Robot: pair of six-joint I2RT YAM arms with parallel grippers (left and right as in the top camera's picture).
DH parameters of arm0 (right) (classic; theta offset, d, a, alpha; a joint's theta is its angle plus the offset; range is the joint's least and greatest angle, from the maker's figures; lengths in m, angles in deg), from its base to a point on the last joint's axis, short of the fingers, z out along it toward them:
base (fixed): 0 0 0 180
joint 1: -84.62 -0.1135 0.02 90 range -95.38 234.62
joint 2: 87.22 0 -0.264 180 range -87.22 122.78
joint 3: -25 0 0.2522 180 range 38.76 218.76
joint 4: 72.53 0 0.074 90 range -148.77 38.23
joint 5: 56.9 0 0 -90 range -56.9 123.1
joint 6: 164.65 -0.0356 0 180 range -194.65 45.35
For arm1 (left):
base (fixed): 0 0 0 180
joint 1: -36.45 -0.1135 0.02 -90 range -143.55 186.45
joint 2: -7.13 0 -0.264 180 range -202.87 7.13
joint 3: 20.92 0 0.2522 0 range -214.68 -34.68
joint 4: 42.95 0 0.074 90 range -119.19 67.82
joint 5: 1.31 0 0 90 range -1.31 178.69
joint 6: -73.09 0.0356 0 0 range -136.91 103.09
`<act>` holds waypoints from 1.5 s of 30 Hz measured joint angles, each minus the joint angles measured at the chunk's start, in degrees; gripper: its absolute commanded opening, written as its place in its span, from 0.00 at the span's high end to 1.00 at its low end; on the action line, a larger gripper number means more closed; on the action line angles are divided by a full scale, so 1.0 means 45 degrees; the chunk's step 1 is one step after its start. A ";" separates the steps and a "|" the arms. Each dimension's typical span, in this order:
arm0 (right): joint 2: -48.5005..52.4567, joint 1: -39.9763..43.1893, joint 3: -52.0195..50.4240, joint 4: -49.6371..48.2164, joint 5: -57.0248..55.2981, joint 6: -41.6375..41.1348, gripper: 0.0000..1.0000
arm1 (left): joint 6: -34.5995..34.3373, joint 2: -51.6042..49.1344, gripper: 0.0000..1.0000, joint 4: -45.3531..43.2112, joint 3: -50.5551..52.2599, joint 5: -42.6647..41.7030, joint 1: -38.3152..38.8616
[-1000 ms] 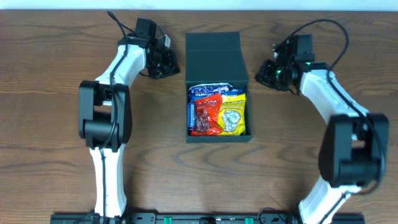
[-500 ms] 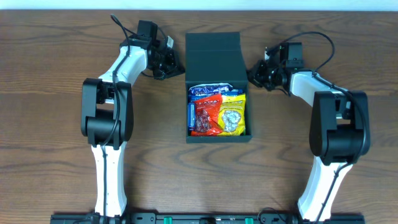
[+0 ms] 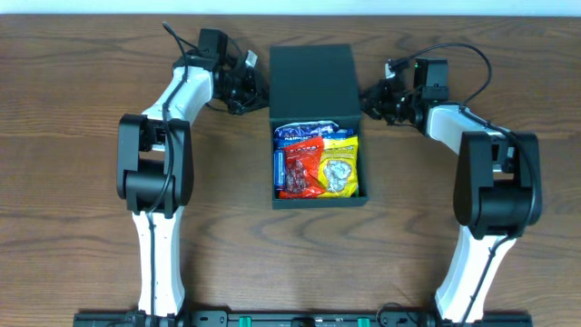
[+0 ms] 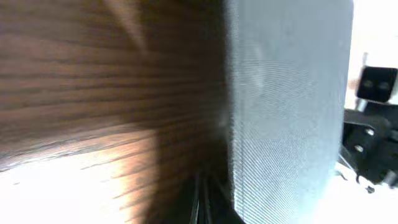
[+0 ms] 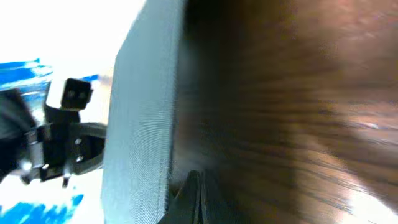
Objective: Pack container
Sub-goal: 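Push the lid forward with both grippers to close the box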
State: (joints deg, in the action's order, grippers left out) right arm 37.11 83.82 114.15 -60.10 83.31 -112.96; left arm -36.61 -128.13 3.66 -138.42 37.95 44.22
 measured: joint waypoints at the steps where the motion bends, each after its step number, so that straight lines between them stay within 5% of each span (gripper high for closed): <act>1: 0.0000 0.0024 0.0000 -0.0068 0.0160 0.0000 0.98 | 0.0053 -0.0005 0.94 0.0005 -0.0083 -0.0204 -0.0039; 15: 0.0000 0.0665 0.0000 -0.1229 0.3847 0.0675 0.98 | 0.1909 0.0476 0.94 0.1418 -0.0641 -0.1821 -0.0155; 28: 0.0000 0.0738 0.0000 -0.1282 0.6222 0.0942 0.98 | 0.5032 0.3551 0.94 0.4386 -0.0685 -0.0534 -0.0121; 45: 0.0000 0.0738 0.0005 0.0272 0.7223 0.0937 0.98 | 0.7626 0.3793 0.94 0.7975 -0.0699 0.0797 -0.0121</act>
State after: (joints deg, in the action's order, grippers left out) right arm 37.11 87.14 114.18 -58.87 115.82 -108.74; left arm -2.29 -111.06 39.54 -141.57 41.53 43.67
